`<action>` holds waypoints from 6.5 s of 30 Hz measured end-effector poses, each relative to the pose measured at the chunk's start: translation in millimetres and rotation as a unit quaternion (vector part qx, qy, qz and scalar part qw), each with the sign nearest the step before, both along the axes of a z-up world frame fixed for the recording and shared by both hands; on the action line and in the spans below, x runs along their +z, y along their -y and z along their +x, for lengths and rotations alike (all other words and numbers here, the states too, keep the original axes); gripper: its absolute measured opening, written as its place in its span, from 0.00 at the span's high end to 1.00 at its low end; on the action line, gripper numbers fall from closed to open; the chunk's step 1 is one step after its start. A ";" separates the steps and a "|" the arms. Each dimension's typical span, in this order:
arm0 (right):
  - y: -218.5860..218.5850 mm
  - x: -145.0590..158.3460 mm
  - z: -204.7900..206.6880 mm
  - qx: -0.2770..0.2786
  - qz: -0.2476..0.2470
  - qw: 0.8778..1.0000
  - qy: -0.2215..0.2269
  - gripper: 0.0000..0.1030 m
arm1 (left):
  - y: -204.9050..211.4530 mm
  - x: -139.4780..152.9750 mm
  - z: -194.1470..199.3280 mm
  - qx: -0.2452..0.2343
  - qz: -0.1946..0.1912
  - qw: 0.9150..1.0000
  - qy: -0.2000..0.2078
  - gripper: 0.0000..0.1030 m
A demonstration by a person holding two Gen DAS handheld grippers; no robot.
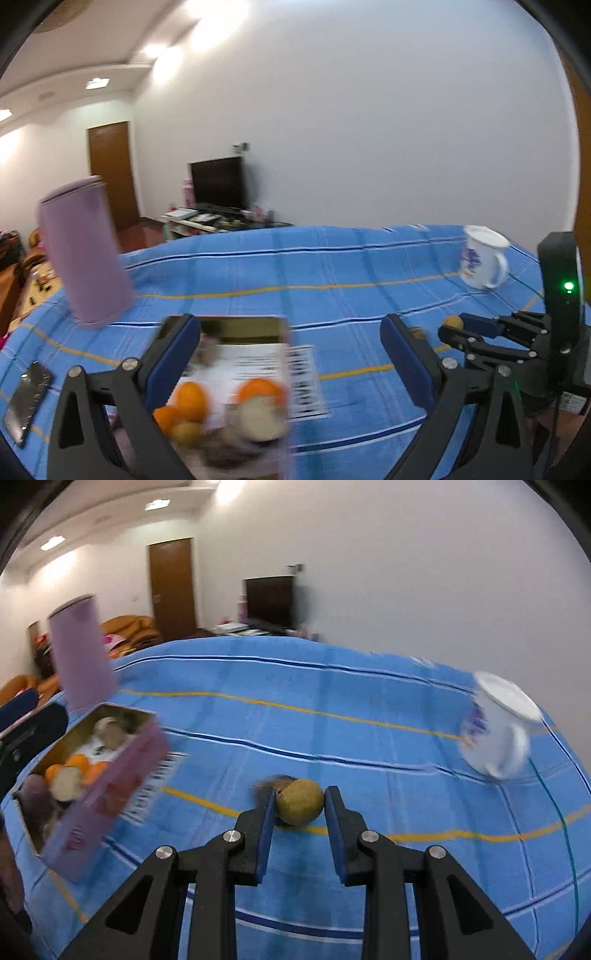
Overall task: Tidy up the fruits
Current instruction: 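Grasp a dark brown round fruit with the left tool while the right tool grasps a yellow-brown round fruit, then lift and carry the brown and yellow-brown fruits toward the tin box, then lower both fruits into the tin box and open both tools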
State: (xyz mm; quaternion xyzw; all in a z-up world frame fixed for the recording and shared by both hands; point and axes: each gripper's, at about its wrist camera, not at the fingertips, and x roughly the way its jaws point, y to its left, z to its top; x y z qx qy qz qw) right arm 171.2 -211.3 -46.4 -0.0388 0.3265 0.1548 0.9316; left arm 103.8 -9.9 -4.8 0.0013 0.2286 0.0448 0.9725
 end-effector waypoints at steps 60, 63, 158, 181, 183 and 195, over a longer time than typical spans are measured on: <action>62.1 -1.5 -3.1 -0.025 0.063 0.997 0.029 0.72 | 84.3 -46.7 77.0 -0.127 -0.063 0.986 -0.092 0.55; 62.4 -0.3 -5.8 -0.025 0.063 0.997 0.036 0.72 | 86.9 -43.9 73.2 -0.127 -0.053 0.987 -0.080 0.55; 22.8 19.7 -64.3 -0.004 0.042 0.984 0.171 0.72 | 59.9 -23.2 -6.2 -0.074 0.000 0.996 0.048 0.55; -44.2 18.7 -88.8 0.022 0.042 0.986 0.158 0.72 | 10.9 -21.3 -54.8 -0.073 0.027 0.995 0.061 0.55; -46.5 18.6 -89.7 0.028 0.050 0.986 0.156 0.72 | 9.3 -21.5 -56.3 -0.068 0.032 0.995 0.059 0.55; -51.9 18.3 -95.9 0.052 0.069 0.984 0.155 0.72 | -13.6 -23.7 -61.5 -0.019 0.032 0.998 0.052 0.55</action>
